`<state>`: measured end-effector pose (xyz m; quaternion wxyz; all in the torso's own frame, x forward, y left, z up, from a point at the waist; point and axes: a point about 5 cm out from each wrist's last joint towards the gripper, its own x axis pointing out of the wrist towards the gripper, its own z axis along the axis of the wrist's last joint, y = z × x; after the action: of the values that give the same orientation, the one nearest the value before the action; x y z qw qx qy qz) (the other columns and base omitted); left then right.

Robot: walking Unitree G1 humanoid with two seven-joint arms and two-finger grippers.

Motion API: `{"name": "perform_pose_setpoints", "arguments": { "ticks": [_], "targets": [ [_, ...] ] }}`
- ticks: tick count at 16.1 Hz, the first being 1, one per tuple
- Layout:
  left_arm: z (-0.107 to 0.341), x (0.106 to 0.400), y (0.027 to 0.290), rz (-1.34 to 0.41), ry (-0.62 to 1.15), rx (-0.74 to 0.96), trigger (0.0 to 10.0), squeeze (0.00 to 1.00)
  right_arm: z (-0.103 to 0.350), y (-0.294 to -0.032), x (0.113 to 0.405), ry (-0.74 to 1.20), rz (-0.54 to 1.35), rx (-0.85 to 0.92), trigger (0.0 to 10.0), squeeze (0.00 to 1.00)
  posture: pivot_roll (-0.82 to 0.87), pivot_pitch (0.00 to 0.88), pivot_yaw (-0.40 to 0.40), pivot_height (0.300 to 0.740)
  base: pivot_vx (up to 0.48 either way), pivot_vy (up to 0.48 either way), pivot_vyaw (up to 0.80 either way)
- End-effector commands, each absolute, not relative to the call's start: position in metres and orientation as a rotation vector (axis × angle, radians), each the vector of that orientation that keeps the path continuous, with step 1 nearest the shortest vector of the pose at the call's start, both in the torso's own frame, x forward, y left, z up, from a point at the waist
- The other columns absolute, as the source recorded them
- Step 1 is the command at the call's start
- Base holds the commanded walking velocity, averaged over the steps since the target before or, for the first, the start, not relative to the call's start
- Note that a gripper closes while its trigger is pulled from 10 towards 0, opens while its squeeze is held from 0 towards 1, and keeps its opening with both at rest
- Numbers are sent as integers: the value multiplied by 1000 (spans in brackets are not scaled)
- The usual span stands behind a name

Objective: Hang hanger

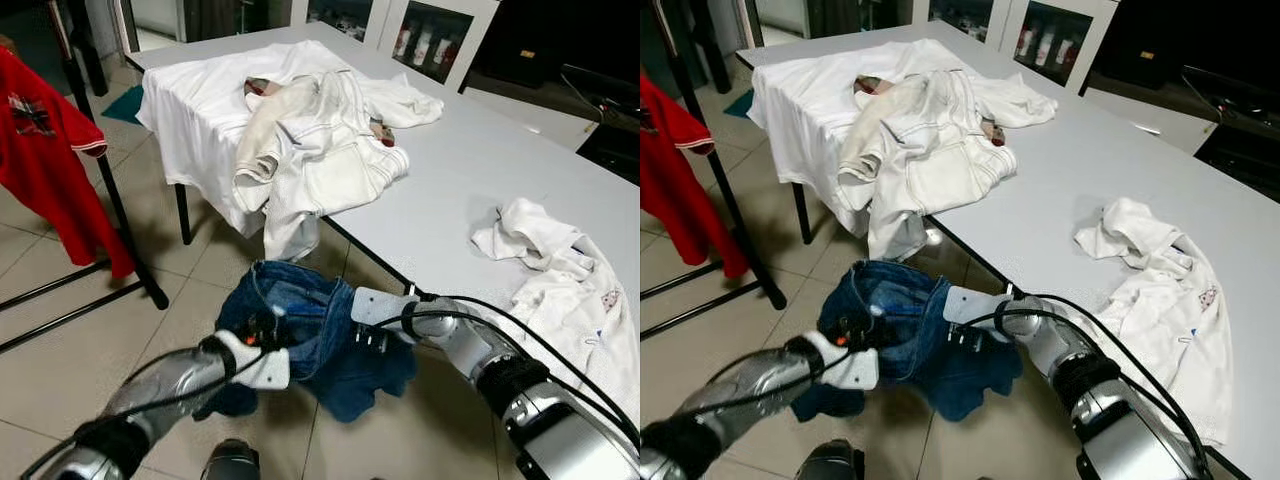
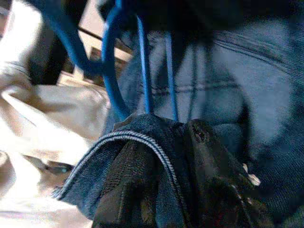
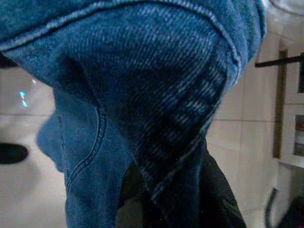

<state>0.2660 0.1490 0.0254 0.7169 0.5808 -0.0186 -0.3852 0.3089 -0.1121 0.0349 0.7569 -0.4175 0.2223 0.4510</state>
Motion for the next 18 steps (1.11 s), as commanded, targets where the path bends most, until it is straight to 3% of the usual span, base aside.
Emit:
{"name": "perform_pose_setpoints", "arguments": {
  "ticks": [1, 18],
  "targets": [
    [32, 269, 134, -883, -124, 1286, 10000, 0, 41, -109, 310, 461, 985, -865, 0, 0, 265, 24, -146, 710, 0, 0, 0],
    [47, 268, 92, -976, -360, 1239, 10000, 0, 61, -84, 311, 389, 982, -618, 0, 0, 251, 14, -130, 710, 0, 0, 0]
  ]
}}
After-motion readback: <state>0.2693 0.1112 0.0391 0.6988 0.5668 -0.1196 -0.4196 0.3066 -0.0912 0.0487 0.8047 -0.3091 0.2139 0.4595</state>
